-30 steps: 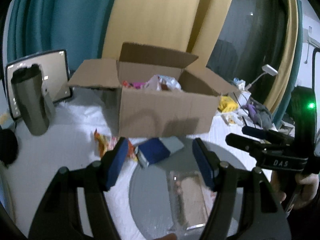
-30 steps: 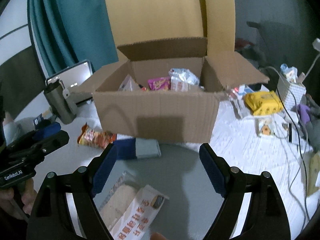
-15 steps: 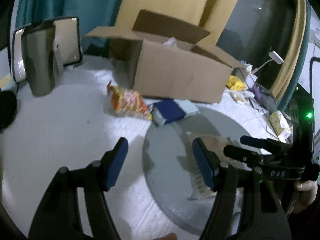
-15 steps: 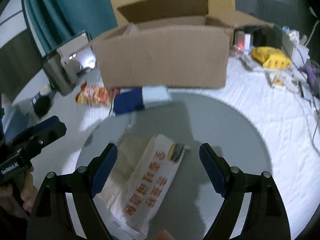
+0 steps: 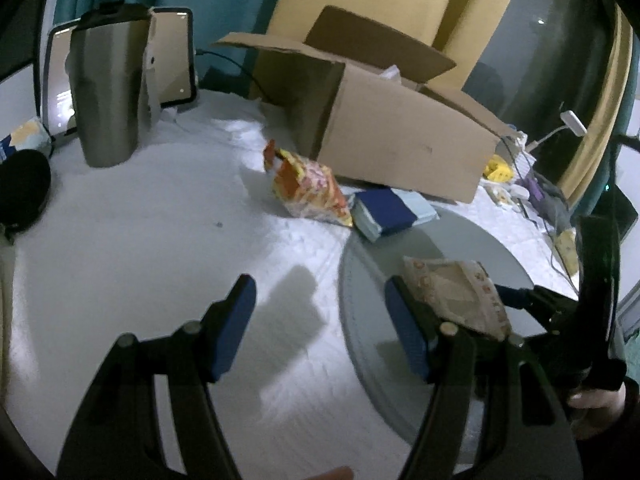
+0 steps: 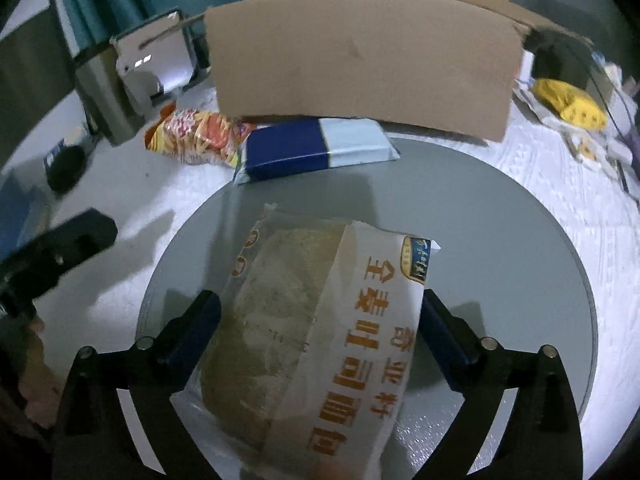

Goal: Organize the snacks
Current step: 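Grasp the whole-wheat toast packet with the right gripper while the left grasps the blue-white box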

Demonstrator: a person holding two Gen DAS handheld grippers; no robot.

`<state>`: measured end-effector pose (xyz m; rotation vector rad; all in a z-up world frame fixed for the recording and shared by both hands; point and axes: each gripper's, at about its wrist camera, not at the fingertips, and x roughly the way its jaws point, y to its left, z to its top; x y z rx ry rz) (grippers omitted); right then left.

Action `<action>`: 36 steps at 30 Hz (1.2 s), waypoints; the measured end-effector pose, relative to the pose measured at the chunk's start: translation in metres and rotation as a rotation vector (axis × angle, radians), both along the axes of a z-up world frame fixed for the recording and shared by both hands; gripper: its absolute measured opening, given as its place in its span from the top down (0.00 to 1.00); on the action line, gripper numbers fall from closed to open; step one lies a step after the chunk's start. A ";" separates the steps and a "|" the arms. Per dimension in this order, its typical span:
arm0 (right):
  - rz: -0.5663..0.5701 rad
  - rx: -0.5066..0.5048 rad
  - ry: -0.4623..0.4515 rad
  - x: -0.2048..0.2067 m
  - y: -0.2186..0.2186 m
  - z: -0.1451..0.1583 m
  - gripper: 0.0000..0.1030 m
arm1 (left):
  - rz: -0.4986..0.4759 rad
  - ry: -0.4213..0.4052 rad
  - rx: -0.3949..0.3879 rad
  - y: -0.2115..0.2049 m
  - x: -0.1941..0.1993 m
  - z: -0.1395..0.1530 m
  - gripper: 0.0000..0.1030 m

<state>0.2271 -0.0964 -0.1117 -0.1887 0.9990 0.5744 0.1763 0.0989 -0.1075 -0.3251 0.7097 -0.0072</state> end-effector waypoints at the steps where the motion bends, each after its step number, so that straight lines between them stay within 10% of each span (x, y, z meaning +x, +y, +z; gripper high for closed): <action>1: 0.023 0.003 -0.002 0.000 0.002 0.000 0.04 | 0.002 0.003 0.003 0.001 0.003 0.000 0.34; 9: 0.054 0.044 -0.015 0.016 -0.022 0.000 0.19 | -0.041 0.014 0.059 -0.018 0.035 0.008 0.34; 30: -0.157 0.160 -0.006 0.103 -0.118 0.008 0.22 | -0.322 0.112 0.363 -0.095 0.175 -0.003 0.34; 36: -0.182 0.166 -0.002 0.107 -0.124 0.006 0.22 | -0.389 0.140 0.284 -0.097 0.179 -0.006 0.34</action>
